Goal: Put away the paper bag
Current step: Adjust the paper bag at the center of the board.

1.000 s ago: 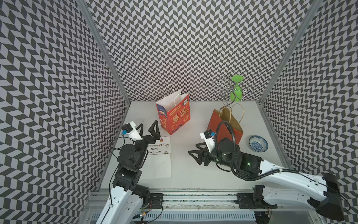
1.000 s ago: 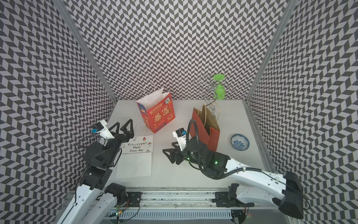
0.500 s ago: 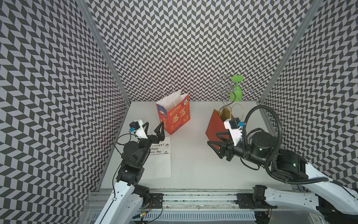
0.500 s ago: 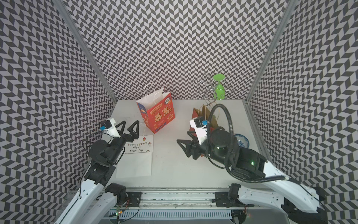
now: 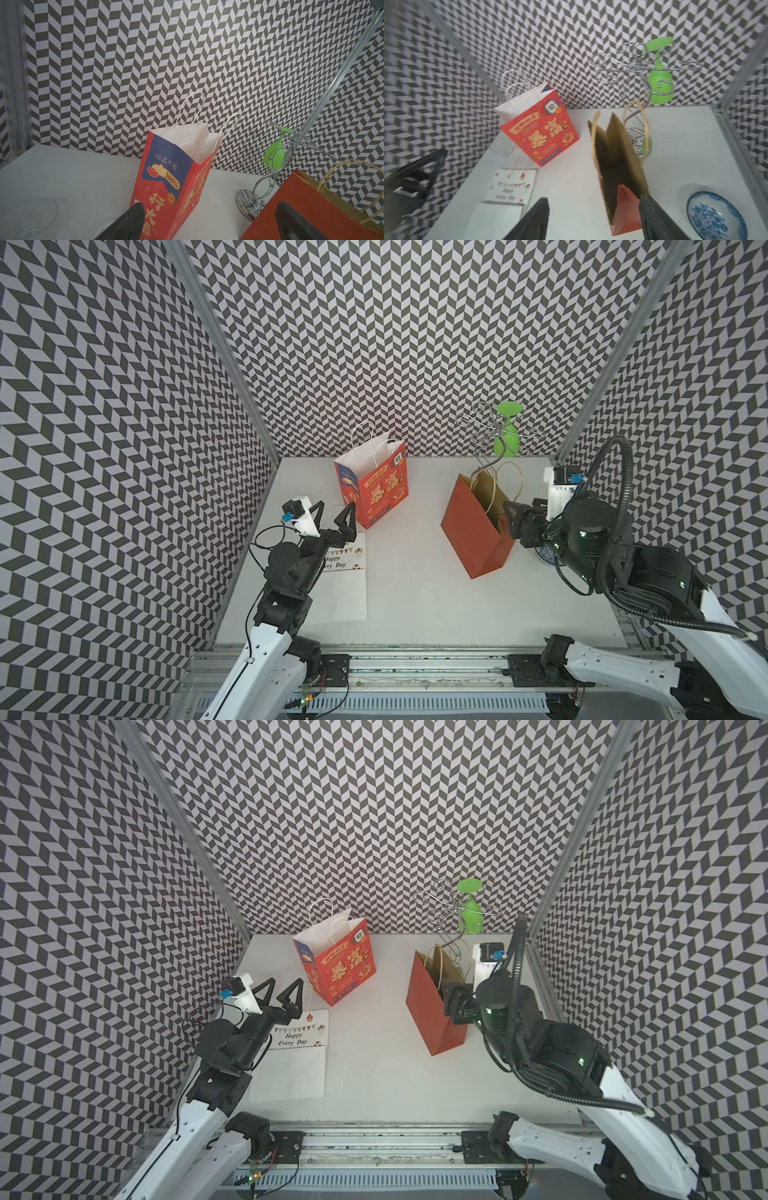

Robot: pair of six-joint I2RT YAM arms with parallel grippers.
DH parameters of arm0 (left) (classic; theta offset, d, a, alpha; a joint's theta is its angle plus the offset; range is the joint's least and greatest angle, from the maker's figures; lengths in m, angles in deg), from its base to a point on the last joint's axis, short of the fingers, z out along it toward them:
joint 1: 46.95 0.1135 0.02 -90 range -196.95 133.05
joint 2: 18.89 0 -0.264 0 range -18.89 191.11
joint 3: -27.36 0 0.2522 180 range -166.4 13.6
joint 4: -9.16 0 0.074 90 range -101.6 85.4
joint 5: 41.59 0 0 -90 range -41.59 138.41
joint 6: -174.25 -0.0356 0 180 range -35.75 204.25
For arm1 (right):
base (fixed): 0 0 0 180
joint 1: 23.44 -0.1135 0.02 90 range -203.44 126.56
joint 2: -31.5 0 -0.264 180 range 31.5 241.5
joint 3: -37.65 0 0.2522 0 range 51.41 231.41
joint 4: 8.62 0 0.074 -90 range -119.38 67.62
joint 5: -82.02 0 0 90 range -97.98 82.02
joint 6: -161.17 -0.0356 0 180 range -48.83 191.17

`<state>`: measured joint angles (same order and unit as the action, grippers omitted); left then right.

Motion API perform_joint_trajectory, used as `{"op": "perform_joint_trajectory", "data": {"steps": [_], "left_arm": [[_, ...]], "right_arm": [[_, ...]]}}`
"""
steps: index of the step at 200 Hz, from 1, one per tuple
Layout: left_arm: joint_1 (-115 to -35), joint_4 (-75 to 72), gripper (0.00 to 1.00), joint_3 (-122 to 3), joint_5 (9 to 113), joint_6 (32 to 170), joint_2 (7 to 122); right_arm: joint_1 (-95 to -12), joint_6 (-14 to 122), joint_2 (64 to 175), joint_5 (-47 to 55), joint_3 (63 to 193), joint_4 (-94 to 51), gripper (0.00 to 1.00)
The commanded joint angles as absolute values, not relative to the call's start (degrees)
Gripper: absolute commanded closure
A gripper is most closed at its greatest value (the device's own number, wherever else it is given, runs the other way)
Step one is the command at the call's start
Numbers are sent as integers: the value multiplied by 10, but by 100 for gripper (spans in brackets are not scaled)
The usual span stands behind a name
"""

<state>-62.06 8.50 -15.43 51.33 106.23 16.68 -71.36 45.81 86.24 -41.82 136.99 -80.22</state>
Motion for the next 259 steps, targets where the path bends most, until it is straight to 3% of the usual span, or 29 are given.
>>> {"op": "perform_joint_trajectory", "data": {"steps": [1,73,132,166,191,237,259], "left_arm": [[-620,110,0,-147,527,1066,166],[-620,105,0,-151,533,1066,164],[-620,106,0,-151,551,1066,165],[-620,107,0,-152,556,1066,167],[-620,109,0,-152,566,1083,170],[-620,113,0,-155,575,1085,177],[-620,117,0,-156,582,1086,184]], "right_arm": [[-635,461,873,-425,1361,-818,31],[-401,484,897,-180,1337,-757,29],[-389,481,866,-113,1203,-675,32],[-389,494,851,-136,1131,-609,35],[-389,507,828,-78,1095,-566,34],[-388,572,760,-177,1109,-570,27],[-389,620,737,-164,1111,-582,28]]}}
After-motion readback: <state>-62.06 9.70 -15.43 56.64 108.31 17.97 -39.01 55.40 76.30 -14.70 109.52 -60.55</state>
